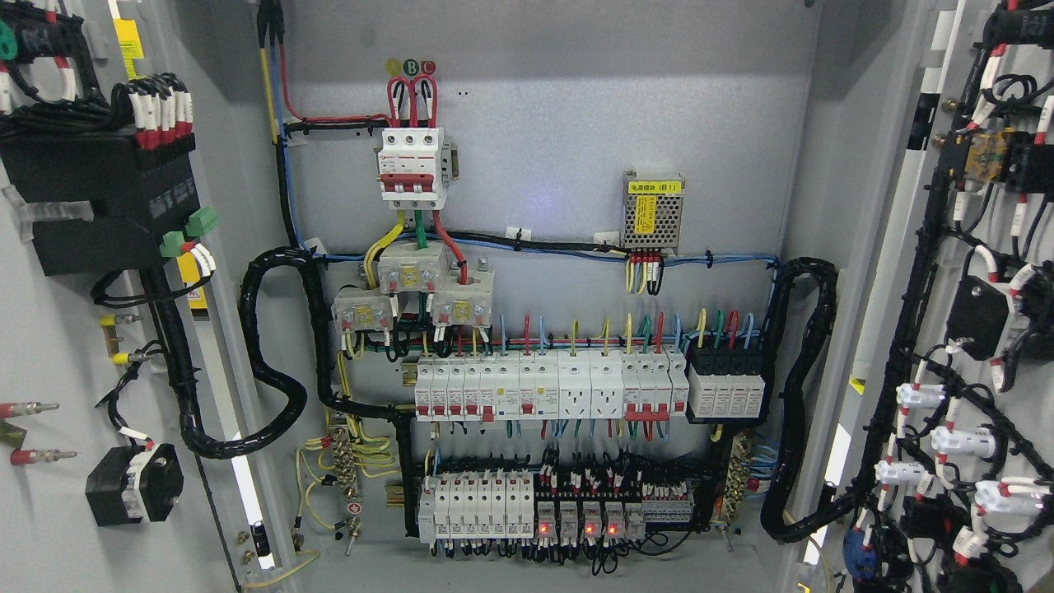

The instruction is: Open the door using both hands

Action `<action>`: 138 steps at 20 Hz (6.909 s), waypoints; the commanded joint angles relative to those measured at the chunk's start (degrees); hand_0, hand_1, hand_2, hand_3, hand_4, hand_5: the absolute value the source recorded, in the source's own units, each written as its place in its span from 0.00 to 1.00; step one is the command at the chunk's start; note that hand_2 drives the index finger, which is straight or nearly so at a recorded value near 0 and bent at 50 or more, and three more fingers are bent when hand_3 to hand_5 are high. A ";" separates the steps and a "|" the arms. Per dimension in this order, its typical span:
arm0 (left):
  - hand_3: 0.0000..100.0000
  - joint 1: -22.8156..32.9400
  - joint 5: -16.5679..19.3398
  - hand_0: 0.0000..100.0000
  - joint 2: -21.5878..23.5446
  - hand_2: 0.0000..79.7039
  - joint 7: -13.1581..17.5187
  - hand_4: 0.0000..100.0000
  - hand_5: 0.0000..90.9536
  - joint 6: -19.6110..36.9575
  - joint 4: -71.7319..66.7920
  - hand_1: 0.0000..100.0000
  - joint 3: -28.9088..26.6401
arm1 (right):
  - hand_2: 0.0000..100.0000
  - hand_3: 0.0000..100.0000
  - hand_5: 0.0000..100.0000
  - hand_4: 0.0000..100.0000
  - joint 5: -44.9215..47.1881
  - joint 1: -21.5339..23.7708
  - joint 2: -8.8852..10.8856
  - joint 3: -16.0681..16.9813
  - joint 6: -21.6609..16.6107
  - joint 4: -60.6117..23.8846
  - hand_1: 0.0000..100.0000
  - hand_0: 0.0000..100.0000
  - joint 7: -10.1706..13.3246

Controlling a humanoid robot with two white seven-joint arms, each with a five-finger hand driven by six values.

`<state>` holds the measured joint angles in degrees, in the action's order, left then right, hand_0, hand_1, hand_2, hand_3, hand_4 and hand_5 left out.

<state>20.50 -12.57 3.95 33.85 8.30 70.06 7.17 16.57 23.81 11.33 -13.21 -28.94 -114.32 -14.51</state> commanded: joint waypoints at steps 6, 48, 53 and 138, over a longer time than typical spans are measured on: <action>0.00 1.04 -0.09 0.12 2.29 0.00 0.25 0.00 0.00 3.65 39.71 0.56 -2.34 | 0.04 0.00 0.00 0.00 -0.05 3.53 5.90 11.19 -1.20 -5.30 0.50 0.00 -0.08; 0.00 6.75 -16.43 0.12 3.00 0.00 0.69 0.00 0.00 11.13 48.33 0.56 -29.31 | 0.04 0.00 0.00 0.00 6.54 -1.49 2.74 20.50 -6.57 -5.21 0.50 0.00 0.01; 0.00 6.57 -22.83 0.12 3.08 0.00 1.57 0.00 0.00 8.58 47.81 0.56 -34.41 | 0.04 0.00 0.00 0.00 7.68 -0.61 1.77 22.61 -6.48 -5.12 0.50 0.00 0.01; 0.00 -3.63 -16.04 0.12 5.56 0.00 8.96 0.00 0.00 2.25 29.80 0.56 -26.96 | 0.04 0.00 0.00 0.00 2.50 1.15 4.41 1.00 -6.83 16.89 0.50 0.00 -0.69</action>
<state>15.61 -36.70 15.33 42.80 10.44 100.34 -23.65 23.26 25.42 15.14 4.39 -35.73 -113.14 -15.17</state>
